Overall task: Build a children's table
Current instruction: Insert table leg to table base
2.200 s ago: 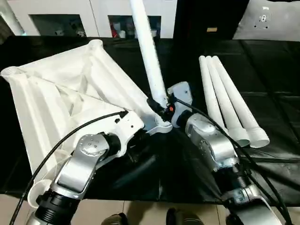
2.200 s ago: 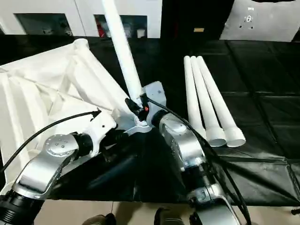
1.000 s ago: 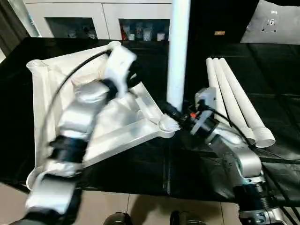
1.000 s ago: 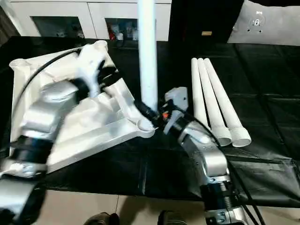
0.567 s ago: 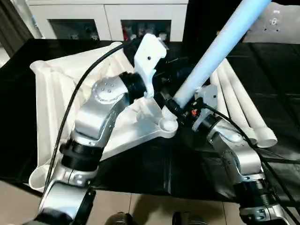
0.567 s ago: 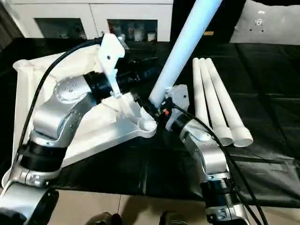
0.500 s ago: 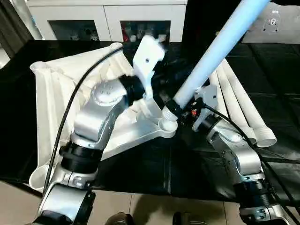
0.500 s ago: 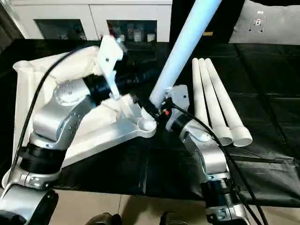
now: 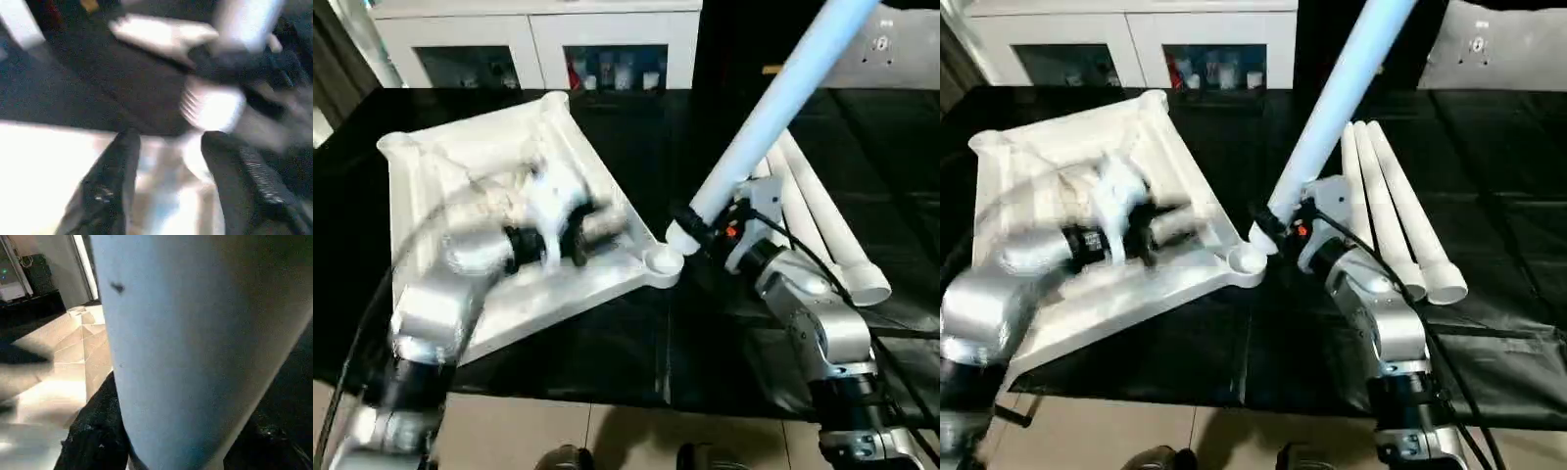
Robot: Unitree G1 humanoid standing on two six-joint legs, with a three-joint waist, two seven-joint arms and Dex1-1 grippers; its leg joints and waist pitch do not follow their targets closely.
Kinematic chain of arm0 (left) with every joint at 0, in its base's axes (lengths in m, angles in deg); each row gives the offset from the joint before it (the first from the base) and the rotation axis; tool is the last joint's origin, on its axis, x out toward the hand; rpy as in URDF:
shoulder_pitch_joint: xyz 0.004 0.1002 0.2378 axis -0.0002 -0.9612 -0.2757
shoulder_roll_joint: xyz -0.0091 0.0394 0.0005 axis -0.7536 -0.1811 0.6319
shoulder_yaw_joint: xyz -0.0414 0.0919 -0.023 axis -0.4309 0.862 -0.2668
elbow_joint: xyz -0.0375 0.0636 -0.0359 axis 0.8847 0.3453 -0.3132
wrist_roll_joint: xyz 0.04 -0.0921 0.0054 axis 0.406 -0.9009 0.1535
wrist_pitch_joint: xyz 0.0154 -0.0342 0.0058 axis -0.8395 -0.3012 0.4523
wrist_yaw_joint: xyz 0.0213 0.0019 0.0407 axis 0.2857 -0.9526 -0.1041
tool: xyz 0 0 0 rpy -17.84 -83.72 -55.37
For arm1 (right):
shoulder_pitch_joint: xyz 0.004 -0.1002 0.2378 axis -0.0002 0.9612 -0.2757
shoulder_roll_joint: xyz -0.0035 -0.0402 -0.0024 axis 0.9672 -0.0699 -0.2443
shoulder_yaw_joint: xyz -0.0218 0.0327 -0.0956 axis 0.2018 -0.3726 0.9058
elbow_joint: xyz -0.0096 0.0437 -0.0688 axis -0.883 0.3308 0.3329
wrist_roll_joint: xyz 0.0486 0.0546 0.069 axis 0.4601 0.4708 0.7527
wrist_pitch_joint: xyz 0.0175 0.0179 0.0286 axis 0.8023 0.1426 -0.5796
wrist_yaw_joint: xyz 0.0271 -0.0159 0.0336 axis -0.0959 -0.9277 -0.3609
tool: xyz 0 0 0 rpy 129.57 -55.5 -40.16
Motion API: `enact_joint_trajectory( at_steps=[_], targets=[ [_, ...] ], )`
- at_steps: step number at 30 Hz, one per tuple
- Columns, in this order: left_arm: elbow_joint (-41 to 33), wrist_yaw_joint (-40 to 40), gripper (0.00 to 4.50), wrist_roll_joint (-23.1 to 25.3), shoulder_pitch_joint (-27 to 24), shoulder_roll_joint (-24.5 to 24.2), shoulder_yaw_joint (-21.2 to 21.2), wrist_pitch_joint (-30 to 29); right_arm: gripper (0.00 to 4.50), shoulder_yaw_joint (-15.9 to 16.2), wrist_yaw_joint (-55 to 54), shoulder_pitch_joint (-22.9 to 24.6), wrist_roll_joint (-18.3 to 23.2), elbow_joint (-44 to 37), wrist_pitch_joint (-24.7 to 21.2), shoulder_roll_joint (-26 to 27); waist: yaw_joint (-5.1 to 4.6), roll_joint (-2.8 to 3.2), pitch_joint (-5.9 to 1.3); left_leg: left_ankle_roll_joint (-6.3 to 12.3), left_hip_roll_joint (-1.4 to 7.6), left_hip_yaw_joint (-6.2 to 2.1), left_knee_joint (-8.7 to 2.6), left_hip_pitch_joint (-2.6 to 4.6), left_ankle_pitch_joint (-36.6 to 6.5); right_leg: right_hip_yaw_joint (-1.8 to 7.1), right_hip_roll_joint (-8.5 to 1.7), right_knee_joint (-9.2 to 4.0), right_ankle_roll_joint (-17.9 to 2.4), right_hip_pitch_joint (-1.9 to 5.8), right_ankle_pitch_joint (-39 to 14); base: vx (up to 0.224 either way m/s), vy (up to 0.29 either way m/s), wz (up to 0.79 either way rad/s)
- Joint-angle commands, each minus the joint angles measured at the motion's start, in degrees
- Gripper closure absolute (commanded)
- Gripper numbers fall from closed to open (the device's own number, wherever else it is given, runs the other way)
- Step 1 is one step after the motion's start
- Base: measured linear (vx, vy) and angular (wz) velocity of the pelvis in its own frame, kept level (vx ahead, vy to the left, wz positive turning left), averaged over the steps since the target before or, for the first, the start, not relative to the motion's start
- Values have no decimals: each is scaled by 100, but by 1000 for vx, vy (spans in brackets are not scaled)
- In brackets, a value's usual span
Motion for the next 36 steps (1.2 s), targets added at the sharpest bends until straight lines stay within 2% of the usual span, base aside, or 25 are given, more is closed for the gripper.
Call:
enact_joint_trajectory(
  at_steps=[1,3,7,8,9,11,13,15,18,21,26,27,36],
  targets=[
    [-70,-84,177,67,-56,17,140,-122,259,74,-33,41,17,-212,-108,28,-18,-35,-441,453,276,-63,-344,17,-768,297,-434,-430,-1169,353,-1288,0,0,0],
    [27,-144,159,211,-213,111,263,46,259,76,-96,50,33,-273,-298,52,-26,-48,-428,421,269,-67,-358,15,-833,297,-425,-471,-1061,347,-1505,0,0,0],
    [310,-202,159,504,-303,71,422,192,259,128,7,82,54,-340,-335,29,-63,-51,-400,368,250,-77,-368,8,-987,291,-417,-516,-854,338,-1870,0,0,0],
    [330,-223,181,509,-319,54,440,156,259,134,4,91,48,-357,-346,32,-72,-38,-410,355,251,-79,-364,14,-962,293,-419,-506,-839,330,-1851,0,0,0],
    [496,-404,190,735,-331,-12,547,362,259,187,16,142,18,-409,-350,17,-83,-46,-405,359,253,-85,-373,5,-966,290,-412,-509,-837,331,-1804,0,0,0],
    [608,-456,200,847,-344,-73,636,461,259,217,15,174,18,-445,-368,13,-87,-41,-418,366,253,-85,-363,6,-921,296,-414,-495,-845,336,-1672,0,0,0],
    [618,-383,211,793,-372,-94,654,444,259,224,1,183,15,-472,-410,23,-97,-36,-423,392,250,-86,-363,5,-881,293,-423,-487,-911,339,-1551,0,0,0],
    [555,-310,241,652,-447,-46,609,269,259,222,1,204,6,-475,-426,23,-93,-14,-416,391,262,-85,-363,3,-858,294,-429,-478,-985,334,-1498,0,0,0],
    [605,-303,248,741,-470,-56,630,332,259,220,0,210,-6,-474,-439,25,-90,-5,-409,395,267,-86,-369,10,-924,291,-424,-484,-1013,329,-1508,0,0,0],
    [661,-307,281,776,-475,-52,623,372,259,226,1,213,-17,-473,-441,25,-87,-11,-402,358,265,-88,-376,17,-1023,292,-428,-495,-975,328,-1660,0,0,0],
    [785,-336,294,842,-484,-67,669,528,259,261,-1,238,-43,-472,-423,-1,-80,-15,-406,343,267,-90,-378,19,-1035,295,-432,-504,-929,326,-1721,0,0,0],
    [816,-340,320,849,-486,-64,677,576,259,265,-2,240,-40,-478,-432,-5,-80,-11,-404,341,262,-91,-378,16,-1046,292,-431,-510,-913,324,-1763,0,0,0],
    [1104,-291,397,1003,-478,-83,821,852,259,311,17,291,-79,-517,-452,-26,-75,-9,-435,315,269,-95,-376,13,-1042,296,-437,-504,-910,338,-1750,0,0,0]
  ],
)
